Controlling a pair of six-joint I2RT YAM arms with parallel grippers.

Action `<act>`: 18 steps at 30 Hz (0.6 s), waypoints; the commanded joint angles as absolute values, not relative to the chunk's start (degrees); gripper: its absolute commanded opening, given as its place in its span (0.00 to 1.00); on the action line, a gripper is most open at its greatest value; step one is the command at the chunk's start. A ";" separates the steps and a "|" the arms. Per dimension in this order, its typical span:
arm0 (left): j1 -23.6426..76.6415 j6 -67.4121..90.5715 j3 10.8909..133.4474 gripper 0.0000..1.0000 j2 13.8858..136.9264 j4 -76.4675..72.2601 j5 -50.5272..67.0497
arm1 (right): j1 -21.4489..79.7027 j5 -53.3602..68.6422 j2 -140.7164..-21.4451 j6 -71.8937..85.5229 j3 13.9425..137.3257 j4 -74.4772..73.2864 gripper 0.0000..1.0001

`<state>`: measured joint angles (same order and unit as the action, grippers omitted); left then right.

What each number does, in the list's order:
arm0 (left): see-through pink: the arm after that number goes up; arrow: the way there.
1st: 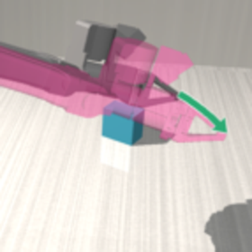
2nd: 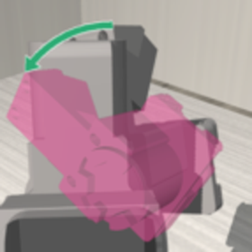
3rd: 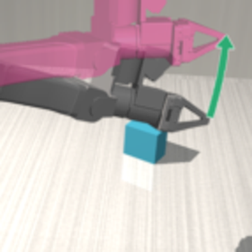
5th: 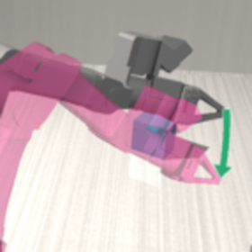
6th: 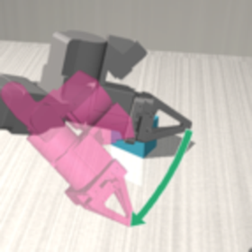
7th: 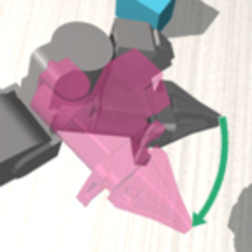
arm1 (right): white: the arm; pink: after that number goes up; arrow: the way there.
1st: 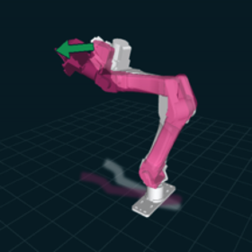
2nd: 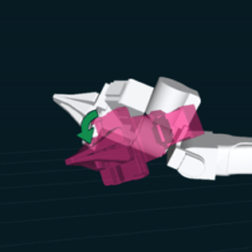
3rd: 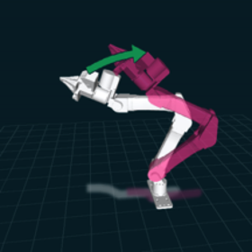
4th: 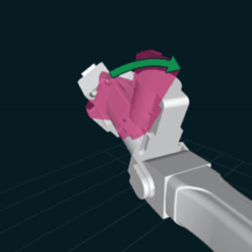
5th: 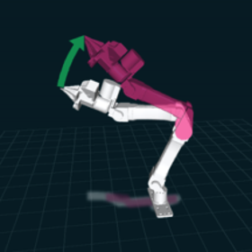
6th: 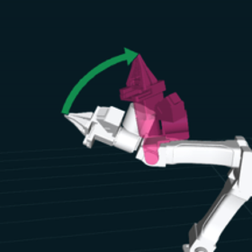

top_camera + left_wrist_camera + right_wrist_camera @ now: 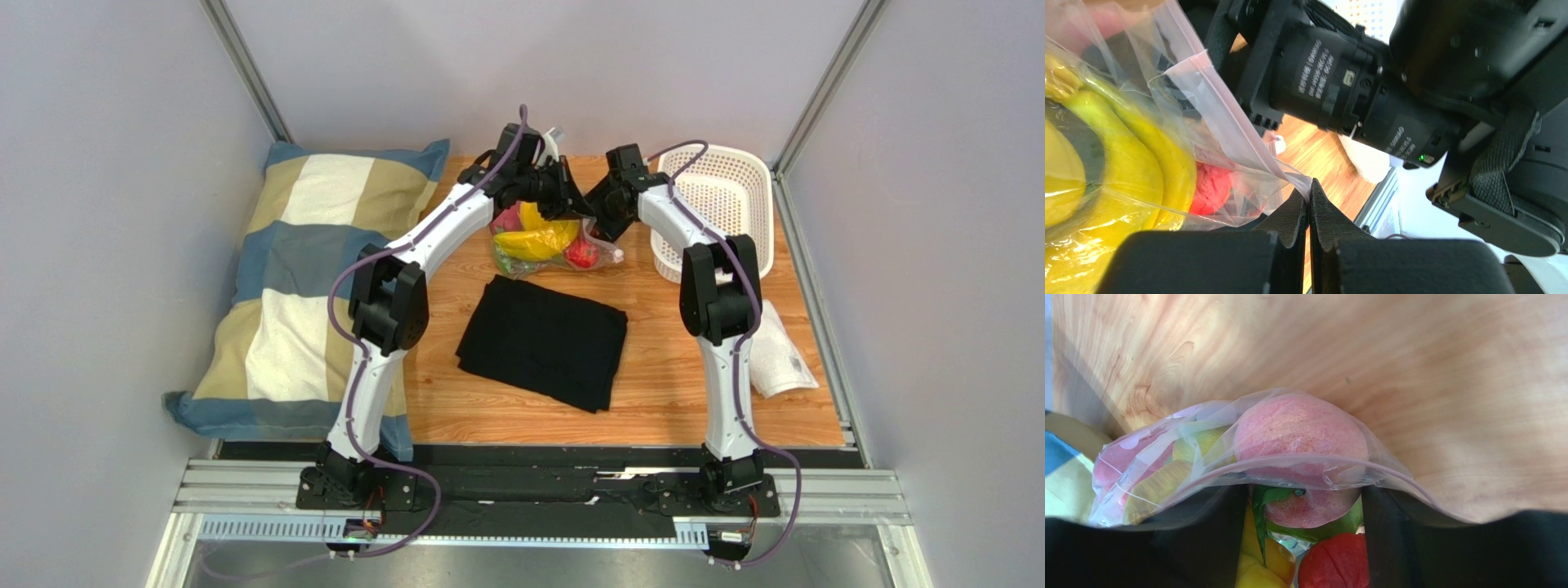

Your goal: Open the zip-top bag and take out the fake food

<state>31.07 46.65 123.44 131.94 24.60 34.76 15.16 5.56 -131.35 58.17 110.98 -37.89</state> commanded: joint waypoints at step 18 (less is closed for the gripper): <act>25.67 51.85 130.17 0.00 126.13 25.85 36.38 | 14.33 16.79 -114.79 44.48 116.89 -51.49 0.00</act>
